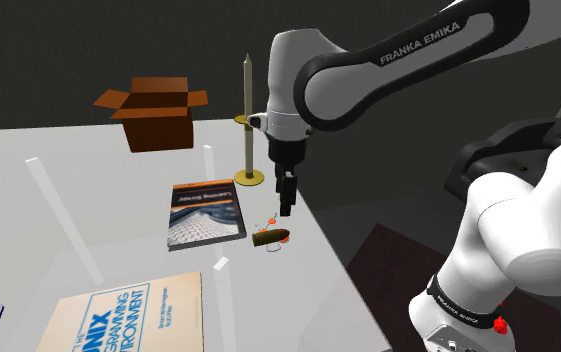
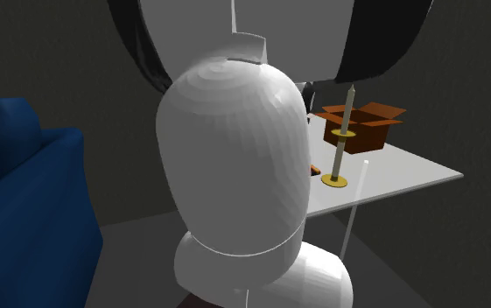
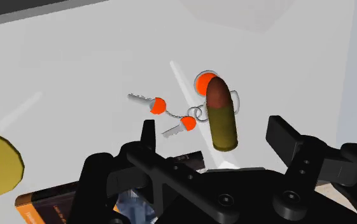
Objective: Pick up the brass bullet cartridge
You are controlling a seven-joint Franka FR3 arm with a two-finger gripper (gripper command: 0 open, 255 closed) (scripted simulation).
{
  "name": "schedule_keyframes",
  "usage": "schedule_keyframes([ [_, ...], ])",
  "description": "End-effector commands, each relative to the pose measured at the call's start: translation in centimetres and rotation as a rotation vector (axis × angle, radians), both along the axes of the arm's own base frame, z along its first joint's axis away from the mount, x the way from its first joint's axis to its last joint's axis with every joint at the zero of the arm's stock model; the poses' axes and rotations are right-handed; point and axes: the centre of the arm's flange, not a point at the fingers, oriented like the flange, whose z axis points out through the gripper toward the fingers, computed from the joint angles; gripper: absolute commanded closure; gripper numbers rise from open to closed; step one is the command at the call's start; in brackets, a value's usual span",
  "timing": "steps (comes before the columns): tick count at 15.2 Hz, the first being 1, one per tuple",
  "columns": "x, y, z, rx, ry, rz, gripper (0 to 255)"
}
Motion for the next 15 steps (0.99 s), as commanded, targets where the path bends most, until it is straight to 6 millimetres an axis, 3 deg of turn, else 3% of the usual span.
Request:
schedule_keyframes([
  [1, -0.1, 2.0, -1.9, 0.010, 0.007, 0.104, 0],
  [3, -0.2, 3.7, -3.6, 0.019, 0.015, 0.197, 0],
  [12, -0.2, 3.7, -7.6, 0.019, 0.015, 0.197, 0],
  [13, -0.3, 3.7, -7.6, 0.019, 0.015, 0.197, 255],
  [15, -0.3, 3.7, -7.6, 0.019, 0.015, 0.197, 255],
])
